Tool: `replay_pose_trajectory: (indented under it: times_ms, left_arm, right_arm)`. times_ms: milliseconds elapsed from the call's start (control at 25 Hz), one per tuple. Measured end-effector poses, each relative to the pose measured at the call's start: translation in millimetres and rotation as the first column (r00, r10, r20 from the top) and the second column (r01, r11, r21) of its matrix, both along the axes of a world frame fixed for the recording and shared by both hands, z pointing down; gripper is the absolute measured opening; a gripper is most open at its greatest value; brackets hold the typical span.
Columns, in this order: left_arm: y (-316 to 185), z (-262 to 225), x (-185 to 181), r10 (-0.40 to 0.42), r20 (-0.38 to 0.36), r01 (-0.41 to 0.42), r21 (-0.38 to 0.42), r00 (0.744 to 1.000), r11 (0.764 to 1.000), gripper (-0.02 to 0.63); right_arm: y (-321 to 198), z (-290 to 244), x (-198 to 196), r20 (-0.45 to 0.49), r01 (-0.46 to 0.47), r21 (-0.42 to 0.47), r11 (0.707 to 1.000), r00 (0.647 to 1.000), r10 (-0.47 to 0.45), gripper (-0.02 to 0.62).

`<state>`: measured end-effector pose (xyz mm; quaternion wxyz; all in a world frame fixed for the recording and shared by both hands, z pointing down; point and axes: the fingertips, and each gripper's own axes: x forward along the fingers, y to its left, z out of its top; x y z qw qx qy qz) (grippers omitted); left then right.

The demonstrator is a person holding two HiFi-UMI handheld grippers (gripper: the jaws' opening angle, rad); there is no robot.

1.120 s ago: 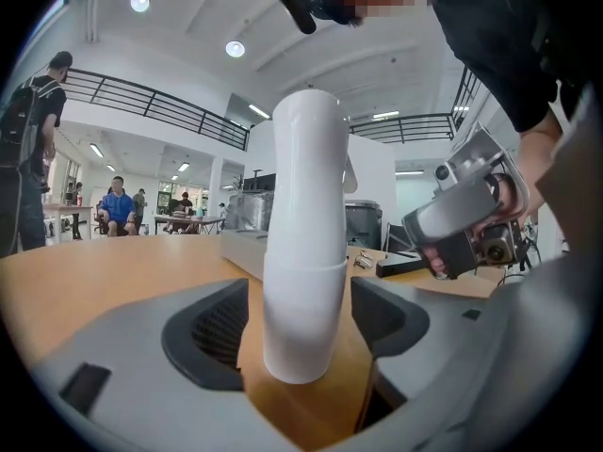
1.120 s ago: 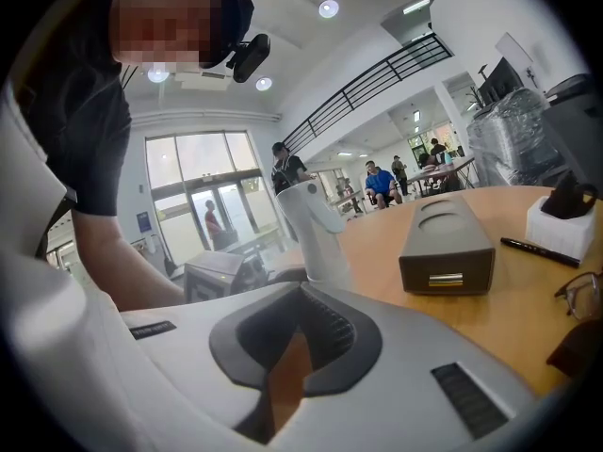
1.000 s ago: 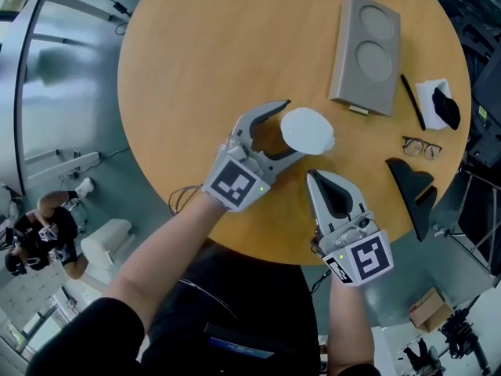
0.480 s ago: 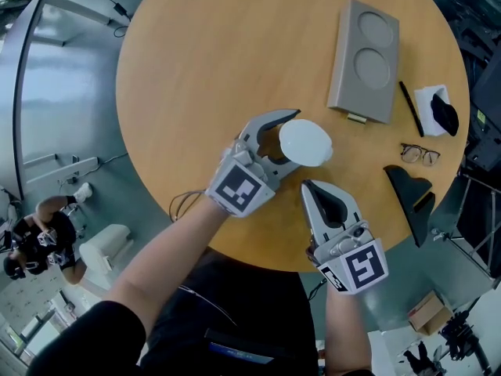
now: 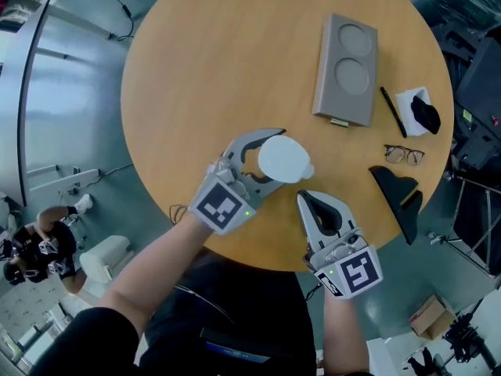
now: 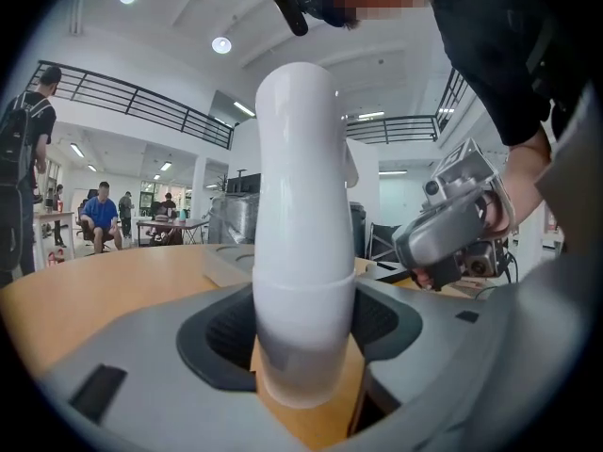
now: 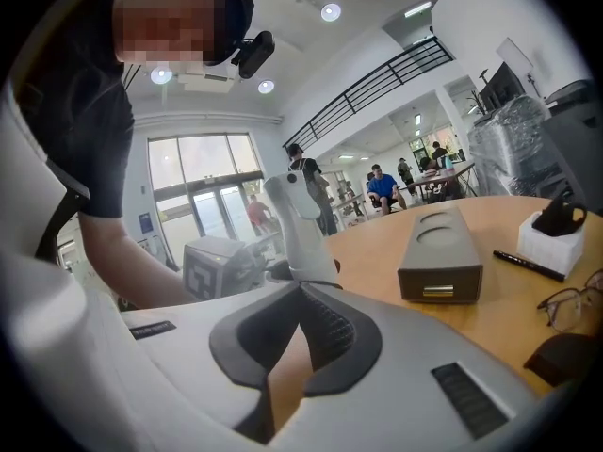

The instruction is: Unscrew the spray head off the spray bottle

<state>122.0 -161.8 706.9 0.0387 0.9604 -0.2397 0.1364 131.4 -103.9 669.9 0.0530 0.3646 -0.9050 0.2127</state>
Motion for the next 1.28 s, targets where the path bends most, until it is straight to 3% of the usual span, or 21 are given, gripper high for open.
replay_pose_trajectory:
  times_ms: [160, 440, 800, 1040, 1280]
  left_arm:
    - [20, -42, -6, -0.025, 0.017, 0.025, -0.017, 1.0, 1.0, 0.302]
    - [63, -139, -13, -0.068, -0.021, 0.066, -0.071, 0.997, 0.995, 0.302]
    - [126, -250, -22, -0.081, -0.017, 0.08, -0.065, 0.997, 0.995, 0.302]
    - [153, -281, -36, -0.1, -0.011, 0.098, -0.09, 0.995, 0.991, 0.302]
    - [157, -299, -57, -0.071, 0.001, 0.07, -0.09, 0.997, 0.993, 0.302]
  right_arm:
    - [15, -44, 4, 0.001, 0.022, 0.028, 0.999, 1.0, -0.022, -0.003]
    - [53, -133, 7, -0.007, 0.1, 0.053, 0.994, 0.995, -0.1, 0.0]
    - [104, -244, -2, 0.003, 0.218, 0.099, 0.971, 0.976, -0.219, 0.034]
    - [130, -293, -16, 0.004, 0.251, 0.15, 0.956, 0.967, -0.255, 0.086]
    - [125, -339, -50, -0.002, 0.252, 0.222, 0.942, 0.966, -0.258, 0.118]
